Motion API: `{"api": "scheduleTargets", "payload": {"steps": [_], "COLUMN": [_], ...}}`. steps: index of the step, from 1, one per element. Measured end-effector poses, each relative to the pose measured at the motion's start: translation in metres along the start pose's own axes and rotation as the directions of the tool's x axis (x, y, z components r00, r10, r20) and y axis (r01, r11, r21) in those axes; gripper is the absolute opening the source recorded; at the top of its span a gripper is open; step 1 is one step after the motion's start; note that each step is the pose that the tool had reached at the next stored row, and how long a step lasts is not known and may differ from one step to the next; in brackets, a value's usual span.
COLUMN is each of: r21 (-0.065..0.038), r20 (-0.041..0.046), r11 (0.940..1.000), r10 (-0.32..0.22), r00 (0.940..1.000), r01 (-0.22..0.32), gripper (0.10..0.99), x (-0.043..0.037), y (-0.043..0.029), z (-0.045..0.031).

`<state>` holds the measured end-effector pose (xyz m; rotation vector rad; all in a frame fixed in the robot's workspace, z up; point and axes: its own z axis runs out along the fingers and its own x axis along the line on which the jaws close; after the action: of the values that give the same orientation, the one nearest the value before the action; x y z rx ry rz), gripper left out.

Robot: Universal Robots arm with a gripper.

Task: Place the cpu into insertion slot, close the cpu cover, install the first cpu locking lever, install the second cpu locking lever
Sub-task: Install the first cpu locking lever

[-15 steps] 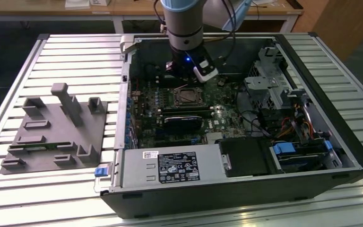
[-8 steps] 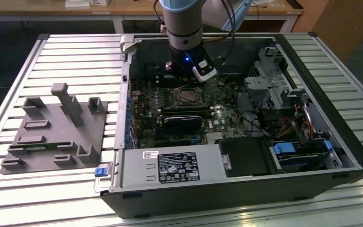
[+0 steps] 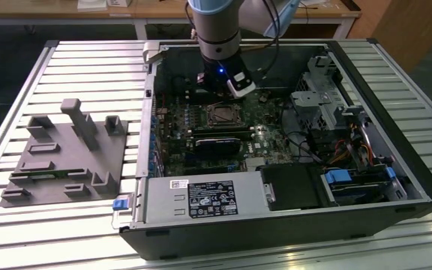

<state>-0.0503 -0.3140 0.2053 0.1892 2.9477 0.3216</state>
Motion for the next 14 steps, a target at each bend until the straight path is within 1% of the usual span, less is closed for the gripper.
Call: {"api": "scheduleTargets", "payload": {"steps": [7, 14], "r21": [0.005, 0.009], "r20": [0.0073, 0.0140], "r11": [0.9995, 0.9982], "r10": [0.031, 0.059], "r00": [0.9995, 0.9982], "r01": [-0.031, -0.059], "gripper": [0.106, 0.106], "x": [0.0019, 0.0055], "y": [0.0035, 0.0072], "z": [0.0020, 0.0036]}}
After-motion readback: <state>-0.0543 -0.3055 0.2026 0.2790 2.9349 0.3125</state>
